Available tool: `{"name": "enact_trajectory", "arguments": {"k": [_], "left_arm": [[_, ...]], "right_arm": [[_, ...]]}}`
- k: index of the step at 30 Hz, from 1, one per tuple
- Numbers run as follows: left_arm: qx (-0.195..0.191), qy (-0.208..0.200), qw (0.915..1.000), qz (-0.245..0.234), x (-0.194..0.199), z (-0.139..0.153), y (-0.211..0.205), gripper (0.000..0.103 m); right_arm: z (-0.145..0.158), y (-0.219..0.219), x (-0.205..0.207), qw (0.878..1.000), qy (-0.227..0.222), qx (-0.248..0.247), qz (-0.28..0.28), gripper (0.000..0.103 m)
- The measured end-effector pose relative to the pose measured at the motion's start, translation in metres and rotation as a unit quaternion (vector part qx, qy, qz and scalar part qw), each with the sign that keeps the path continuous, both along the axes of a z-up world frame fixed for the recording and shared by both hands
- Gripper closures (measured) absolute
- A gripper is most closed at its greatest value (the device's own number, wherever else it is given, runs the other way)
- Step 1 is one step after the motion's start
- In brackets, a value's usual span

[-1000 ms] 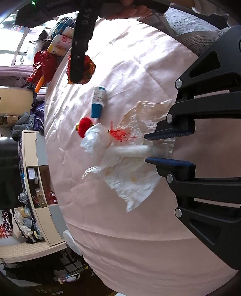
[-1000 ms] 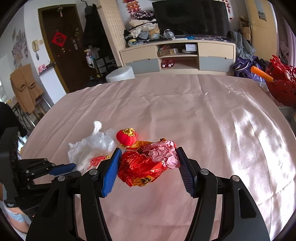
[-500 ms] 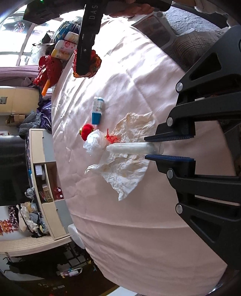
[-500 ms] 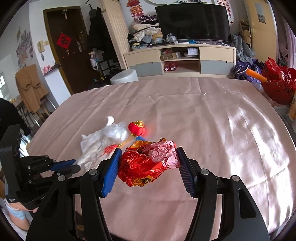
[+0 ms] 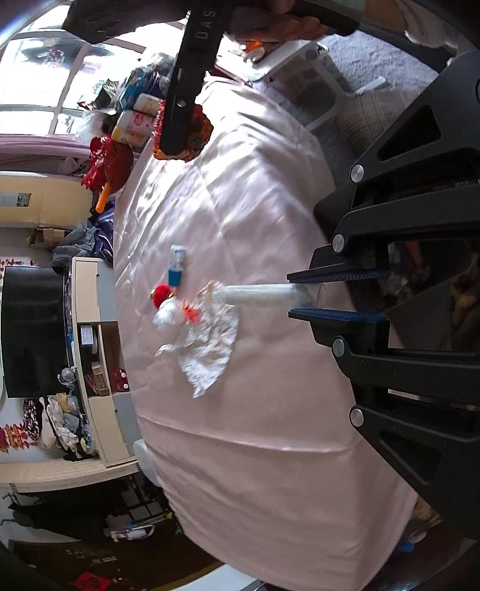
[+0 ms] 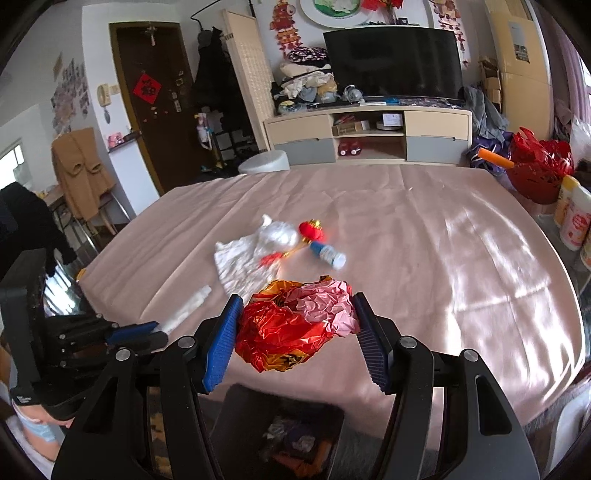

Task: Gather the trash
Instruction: 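Carry the red-gold wrapper and clear bag to the bin and open both tools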

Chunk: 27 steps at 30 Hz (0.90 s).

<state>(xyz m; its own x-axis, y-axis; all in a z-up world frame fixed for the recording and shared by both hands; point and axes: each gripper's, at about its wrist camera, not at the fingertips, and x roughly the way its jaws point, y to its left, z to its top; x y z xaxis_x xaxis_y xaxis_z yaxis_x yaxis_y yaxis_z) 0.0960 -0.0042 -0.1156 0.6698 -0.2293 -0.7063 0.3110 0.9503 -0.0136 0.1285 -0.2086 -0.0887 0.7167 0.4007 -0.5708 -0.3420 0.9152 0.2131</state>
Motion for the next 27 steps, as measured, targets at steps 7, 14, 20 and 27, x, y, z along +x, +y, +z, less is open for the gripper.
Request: {"name": "enact_trajectory", "arguments": {"k": [7,14,20,27], "left_arm": [[-0.035,0.008,0.9993,0.001,-0.045,-0.019,-0.004,0.091],[-0.047,0.036,0.9982,0.012,-0.069,-0.058,-0.011,0.091],[-0.067,0.081,0.9943,0.018,-0.078,-0.099,-0.016,0.091],[-0.063,0.132,0.9890,0.019,-0.066,-0.142,-0.025,0.091]], "right_arm": [[-0.023,0.000,-0.041,1.000,0.008,0.002,0.003,0.042],[-0.062,0.001,-0.064,0.999,0.036,0.009,-0.001,0.042],[-0.110,0.004,-0.070,0.996,0.083,0.014,-0.011,0.042],[-0.152,0.010,-0.060,0.991,0.135,0.010,-0.015,0.042]]}}
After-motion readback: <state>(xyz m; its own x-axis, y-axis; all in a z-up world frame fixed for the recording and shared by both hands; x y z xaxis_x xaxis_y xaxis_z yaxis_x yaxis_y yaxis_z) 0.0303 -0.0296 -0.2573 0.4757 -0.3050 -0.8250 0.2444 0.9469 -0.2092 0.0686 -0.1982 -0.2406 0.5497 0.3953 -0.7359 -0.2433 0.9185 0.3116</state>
